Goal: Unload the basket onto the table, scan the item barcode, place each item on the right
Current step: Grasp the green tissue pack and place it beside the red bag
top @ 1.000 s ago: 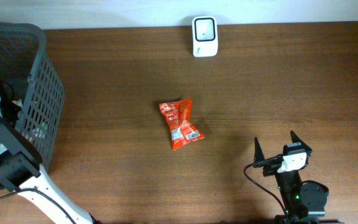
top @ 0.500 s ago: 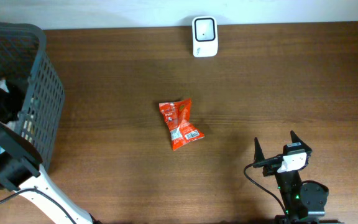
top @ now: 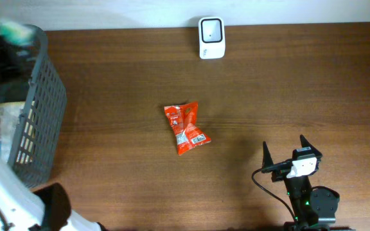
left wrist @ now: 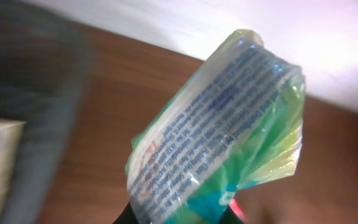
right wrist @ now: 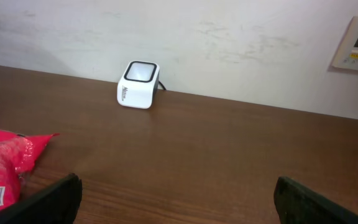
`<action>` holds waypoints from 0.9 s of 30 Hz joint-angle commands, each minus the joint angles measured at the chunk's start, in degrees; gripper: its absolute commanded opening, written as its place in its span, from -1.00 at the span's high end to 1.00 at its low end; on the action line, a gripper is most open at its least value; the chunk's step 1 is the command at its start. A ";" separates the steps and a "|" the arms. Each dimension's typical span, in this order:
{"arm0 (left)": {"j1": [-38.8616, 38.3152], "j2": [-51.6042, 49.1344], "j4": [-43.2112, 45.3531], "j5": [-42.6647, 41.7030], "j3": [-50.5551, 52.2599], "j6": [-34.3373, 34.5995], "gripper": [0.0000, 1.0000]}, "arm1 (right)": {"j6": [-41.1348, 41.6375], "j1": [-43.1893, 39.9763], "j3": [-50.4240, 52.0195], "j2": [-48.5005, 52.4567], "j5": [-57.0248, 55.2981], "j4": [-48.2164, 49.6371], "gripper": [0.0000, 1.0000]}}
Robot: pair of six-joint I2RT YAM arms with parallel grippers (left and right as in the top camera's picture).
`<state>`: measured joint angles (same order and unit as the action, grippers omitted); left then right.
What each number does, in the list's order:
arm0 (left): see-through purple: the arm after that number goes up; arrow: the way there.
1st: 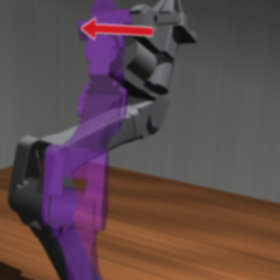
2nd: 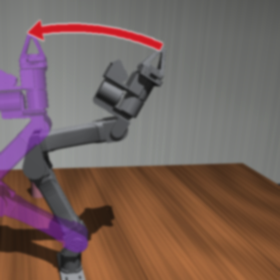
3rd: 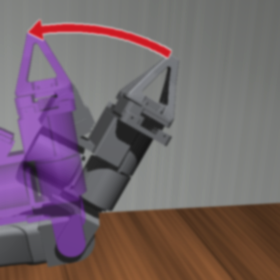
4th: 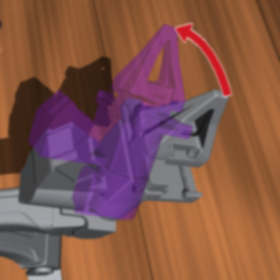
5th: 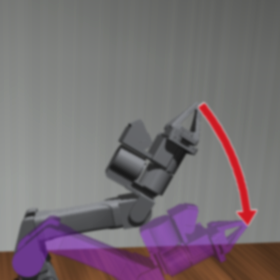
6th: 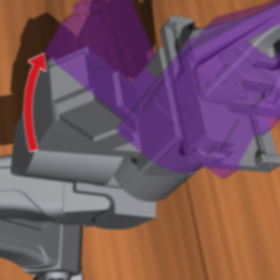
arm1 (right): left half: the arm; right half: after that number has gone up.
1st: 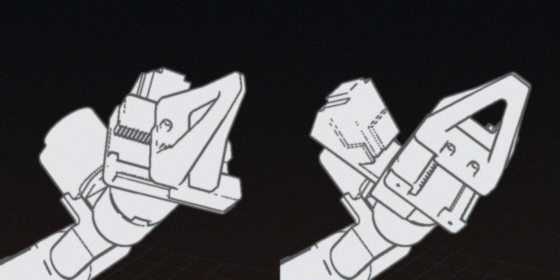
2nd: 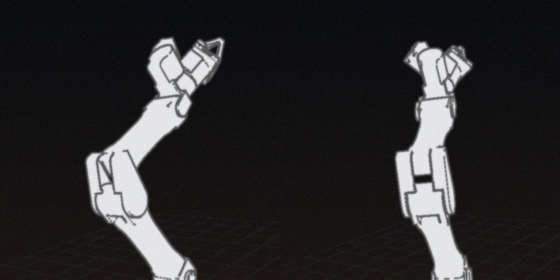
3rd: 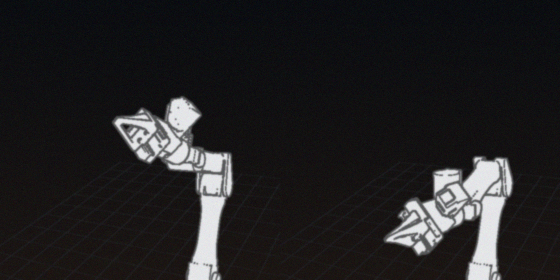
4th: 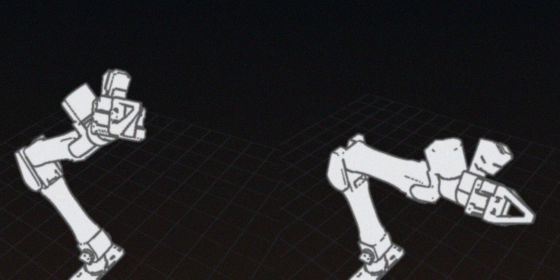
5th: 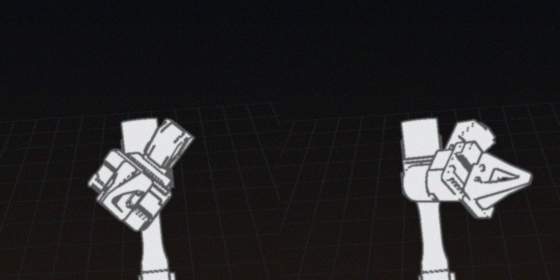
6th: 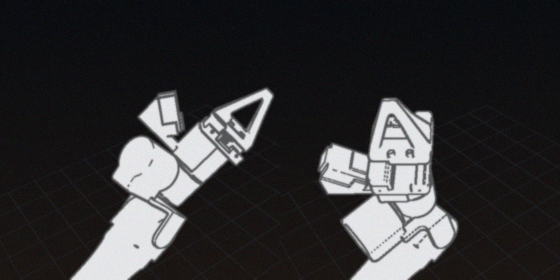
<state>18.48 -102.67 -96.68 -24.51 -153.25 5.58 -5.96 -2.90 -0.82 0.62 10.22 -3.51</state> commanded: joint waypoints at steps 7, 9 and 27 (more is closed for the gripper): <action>-37.99 -5.95 11.76 -1.01 20.37 0.17 1.00 | 0.63 0.24 0.50 -0.42 0.28 -0.11 -0.97; -44.63 -7.72 20.94 -0.94 29.20 0.17 1.00 | 0.63 0.24 0.50 -0.42 0.28 -0.11 -0.97; -56.17 -23.30 23.17 14.05 33.64 0.79 -0.99 | 0.63 0.24 0.50 -0.42 0.28 -0.11 -0.97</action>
<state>-38.22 -127.20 -70.96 -11.40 -114.04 6.63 -5.93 -2.90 -0.82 0.58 10.41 -3.49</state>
